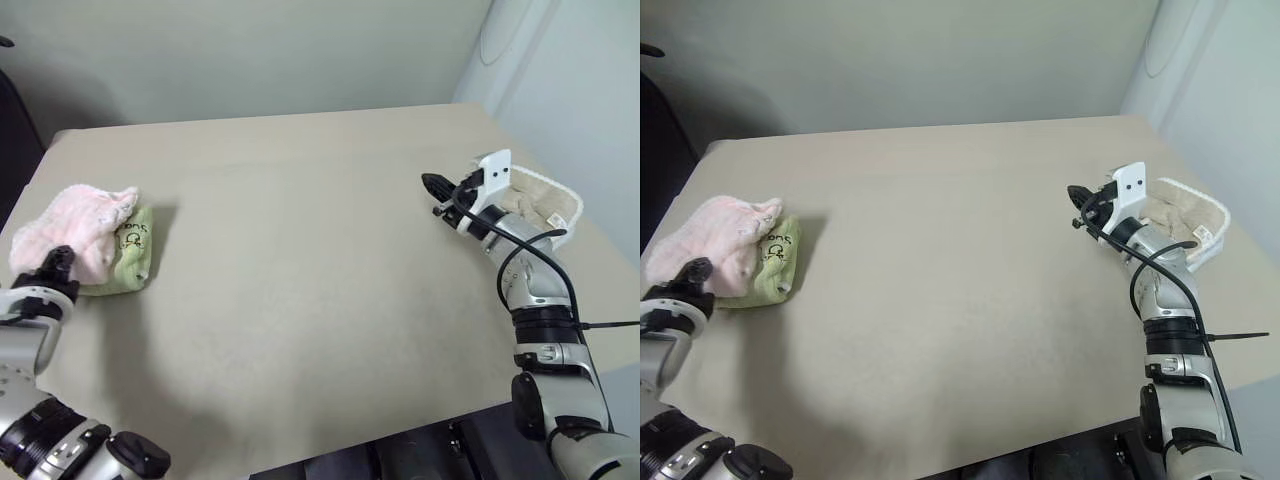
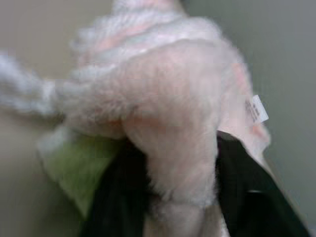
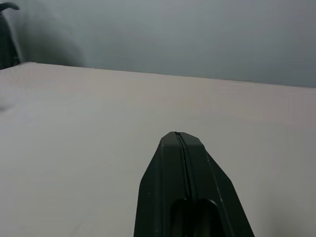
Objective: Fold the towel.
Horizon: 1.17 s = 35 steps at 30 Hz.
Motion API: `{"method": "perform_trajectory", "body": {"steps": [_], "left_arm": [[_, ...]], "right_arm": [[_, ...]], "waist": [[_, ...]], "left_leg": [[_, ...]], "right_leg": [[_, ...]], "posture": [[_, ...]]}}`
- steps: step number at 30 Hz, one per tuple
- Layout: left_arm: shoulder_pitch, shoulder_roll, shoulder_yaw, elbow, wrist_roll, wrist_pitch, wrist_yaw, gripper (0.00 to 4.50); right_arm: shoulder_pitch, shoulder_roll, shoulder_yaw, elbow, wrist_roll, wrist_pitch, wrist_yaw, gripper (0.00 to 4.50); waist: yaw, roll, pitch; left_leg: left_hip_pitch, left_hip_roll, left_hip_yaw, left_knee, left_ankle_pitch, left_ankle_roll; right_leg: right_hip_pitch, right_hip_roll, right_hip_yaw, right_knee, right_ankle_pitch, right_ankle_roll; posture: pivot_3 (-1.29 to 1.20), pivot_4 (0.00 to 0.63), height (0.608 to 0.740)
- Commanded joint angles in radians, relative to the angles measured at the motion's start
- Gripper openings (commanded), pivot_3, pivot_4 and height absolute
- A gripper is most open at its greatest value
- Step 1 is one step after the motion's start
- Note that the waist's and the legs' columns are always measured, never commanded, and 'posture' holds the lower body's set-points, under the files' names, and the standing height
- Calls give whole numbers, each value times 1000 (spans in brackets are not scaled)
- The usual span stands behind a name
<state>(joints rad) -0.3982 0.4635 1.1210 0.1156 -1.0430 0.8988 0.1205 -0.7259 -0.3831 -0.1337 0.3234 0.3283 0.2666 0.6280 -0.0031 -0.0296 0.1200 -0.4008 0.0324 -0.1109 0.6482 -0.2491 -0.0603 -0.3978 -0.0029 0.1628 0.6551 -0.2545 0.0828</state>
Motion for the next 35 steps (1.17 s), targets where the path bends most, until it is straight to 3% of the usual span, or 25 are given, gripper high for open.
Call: {"method": "perform_trajectory", "body": {"steps": [1,3,5,11,15,19,23,29,31,35], "left_arm": [[27,8,15,-17,-59,-16,24,3242],[52,11,17,-28,-89,-13,27,4002],[97,23,21,-59,-129,-1,9,4478],[386,61,13,-183,-166,-11,-204,4478],[579,34,49,-251,-118,-124,-359,4478],[660,34,71,-382,-101,-251,-454,4478],[683,148,-161,-656,28,-262,-492,4478],[569,240,-548,-671,261,-301,-519,4478],[537,230,-608,-635,300,-321,-534,4478],[505,199,-646,-582,338,-358,-566,4478]], "right_arm": [[-18,1,-9,-11,6,-29,10,0],[-10,6,-7,-16,7,-30,11,0],[0,15,-5,-27,10,-26,10,0],[12,34,5,-30,10,-21,17,0],[10,37,27,-17,1,-17,34,0],[11,32,72,14,-21,-21,79,0],[-29,17,94,131,-65,-77,109,0],[-50,-6,104,216,-104,-155,138,0],[-31,-29,87,202,-100,-156,143,0],[24,-84,52,157,-81,-139,139,0]], "waist": [[-2,0,0],[-3,0,0],[-5,0,0],[-23,0,0],[-27,0,0],[-22,-2,-1],[2,-1,0],[6,5,0],[-2,5,0],[-5,4,0]], "left_leg": [[0,0,0,0,1,-1],[1,0,2,0,1,-1],[1,0,2,-1,1,-1],[1,3,3,-2,-2,-7],[1,11,3,-3,-4,-10],[1,15,2,-3,-5,-10],[2,15,-10,-2,-7,-6],[2,13,-10,-1,-8,-3],[1,14,-9,-1,-5,-14],[1,16,-11,-4,-7,-16]], "right_leg": [[0,1,0,1,0,0],[-1,2,1,4,0,-1],[-2,3,1,5,-1,-2],[-5,13,2,6,-3,-6],[-7,16,2,8,-5,-10],[-7,19,2,9,-7,-14],[-7,19,1,9,-9,-20],[-2,18,-3,9,-3,-18],[-3,19,-4,8,-3,-18],[-5,23,-5,7,-4,-20]], "posture": [[0,150,740],[0,150,740],[0,150,740],[0,150,740],[0,150,740],[0,150,740],[0,150,740],[0,150,740],[0,150,740],[0,150,740]]}}
